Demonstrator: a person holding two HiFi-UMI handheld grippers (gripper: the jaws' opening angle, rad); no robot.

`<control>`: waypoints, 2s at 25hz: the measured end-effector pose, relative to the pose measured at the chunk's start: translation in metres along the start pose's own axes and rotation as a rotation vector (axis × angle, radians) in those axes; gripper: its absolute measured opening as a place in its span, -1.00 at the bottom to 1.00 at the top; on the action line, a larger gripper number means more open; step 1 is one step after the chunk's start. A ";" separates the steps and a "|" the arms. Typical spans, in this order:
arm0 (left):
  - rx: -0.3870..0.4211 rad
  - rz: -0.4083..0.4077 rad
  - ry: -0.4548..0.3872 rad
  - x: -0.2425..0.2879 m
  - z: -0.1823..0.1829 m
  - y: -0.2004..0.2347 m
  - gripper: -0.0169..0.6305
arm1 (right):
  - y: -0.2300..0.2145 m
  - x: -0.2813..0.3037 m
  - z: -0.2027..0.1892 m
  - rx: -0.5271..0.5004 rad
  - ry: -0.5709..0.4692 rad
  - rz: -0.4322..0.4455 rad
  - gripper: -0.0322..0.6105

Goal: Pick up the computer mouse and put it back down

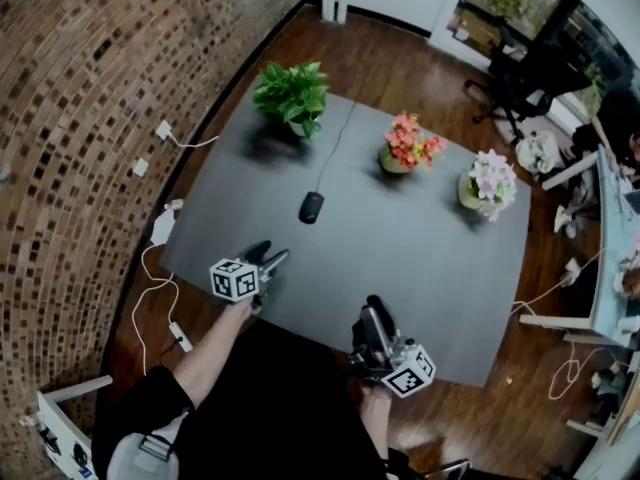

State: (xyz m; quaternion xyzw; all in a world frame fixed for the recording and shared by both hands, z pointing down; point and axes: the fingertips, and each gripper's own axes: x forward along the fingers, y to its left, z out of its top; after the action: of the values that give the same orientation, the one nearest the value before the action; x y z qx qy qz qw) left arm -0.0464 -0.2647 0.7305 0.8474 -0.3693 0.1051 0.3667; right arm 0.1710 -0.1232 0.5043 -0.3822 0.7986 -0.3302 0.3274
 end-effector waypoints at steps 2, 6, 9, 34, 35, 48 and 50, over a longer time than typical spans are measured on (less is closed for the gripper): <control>-0.121 -0.193 -0.045 -0.036 -0.006 -0.031 -0.19 | -0.010 0.000 -0.003 0.014 0.039 0.011 -0.48; -0.163 -0.375 -0.170 -0.108 0.013 -0.072 -0.64 | -0.014 0.003 -0.007 0.023 0.065 0.030 -0.48; -0.112 -0.541 -0.257 -0.144 0.052 -0.113 -0.85 | 0.005 0.009 -0.011 0.014 0.039 0.053 -0.48; -0.010 -1.146 -0.273 -0.379 0.026 -0.200 -0.85 | 0.254 0.004 -0.231 -0.179 0.034 -0.058 -0.55; 0.004 -1.142 -0.279 -0.383 0.027 -0.202 -0.85 | 0.260 0.006 -0.229 -0.188 0.032 -0.046 -0.55; 0.138 -1.063 -0.243 -0.395 0.017 -0.254 -0.94 | 0.287 -0.017 -0.191 -0.230 -0.022 0.073 -0.65; 0.172 -1.036 -0.219 -0.390 0.007 -0.265 -0.94 | 0.291 -0.025 -0.186 -0.243 -0.031 0.084 -0.77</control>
State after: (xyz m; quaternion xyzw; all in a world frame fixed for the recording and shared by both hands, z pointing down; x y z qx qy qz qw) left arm -0.1357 0.0659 0.4058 0.9517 0.0709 -0.1487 0.2591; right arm -0.0758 0.0916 0.3902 -0.3904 0.8428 -0.2109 0.3047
